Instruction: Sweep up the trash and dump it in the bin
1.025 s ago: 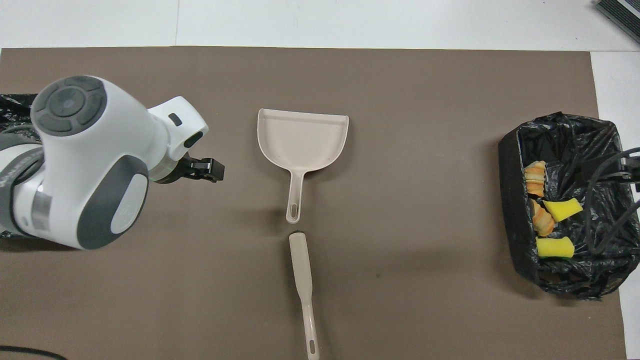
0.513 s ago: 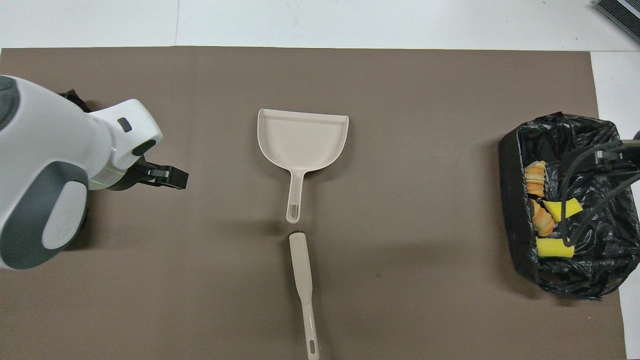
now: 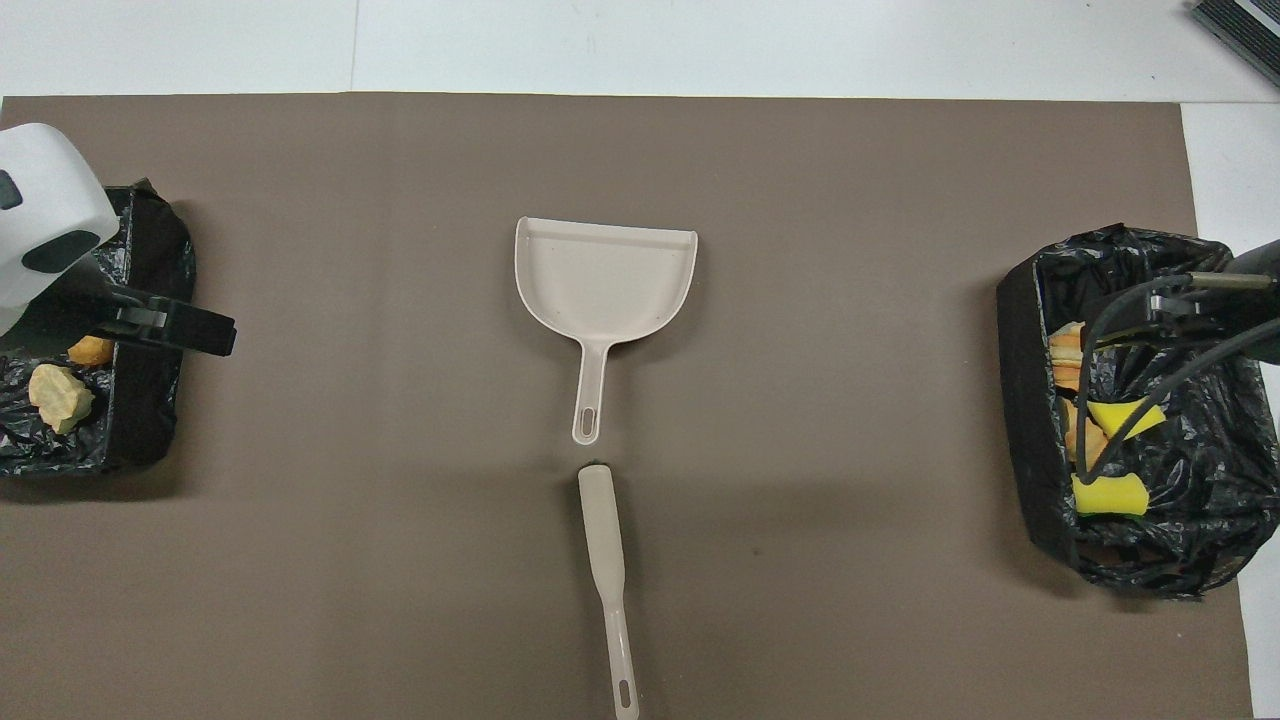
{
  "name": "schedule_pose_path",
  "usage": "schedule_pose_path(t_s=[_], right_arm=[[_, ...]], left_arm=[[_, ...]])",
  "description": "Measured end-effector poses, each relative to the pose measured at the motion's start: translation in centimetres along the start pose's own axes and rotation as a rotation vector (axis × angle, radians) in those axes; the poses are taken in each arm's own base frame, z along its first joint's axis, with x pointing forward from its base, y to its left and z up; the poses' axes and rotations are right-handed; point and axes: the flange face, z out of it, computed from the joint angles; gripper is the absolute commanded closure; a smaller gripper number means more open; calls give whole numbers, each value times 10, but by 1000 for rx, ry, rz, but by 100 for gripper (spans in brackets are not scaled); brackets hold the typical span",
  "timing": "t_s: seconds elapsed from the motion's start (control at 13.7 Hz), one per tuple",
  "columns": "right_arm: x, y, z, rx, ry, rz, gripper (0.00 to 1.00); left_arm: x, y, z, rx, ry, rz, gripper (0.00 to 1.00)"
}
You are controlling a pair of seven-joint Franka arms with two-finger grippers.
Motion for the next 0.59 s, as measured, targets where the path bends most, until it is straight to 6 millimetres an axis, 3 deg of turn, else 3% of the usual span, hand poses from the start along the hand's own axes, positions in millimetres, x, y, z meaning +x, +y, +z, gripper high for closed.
schedule_pose_path(t_s=[0.59], right_arm=[[-1, 2, 1, -1, -11, 4, 0]], left_arm=[[-2, -12, 0, 0, -4, -2, 0]])
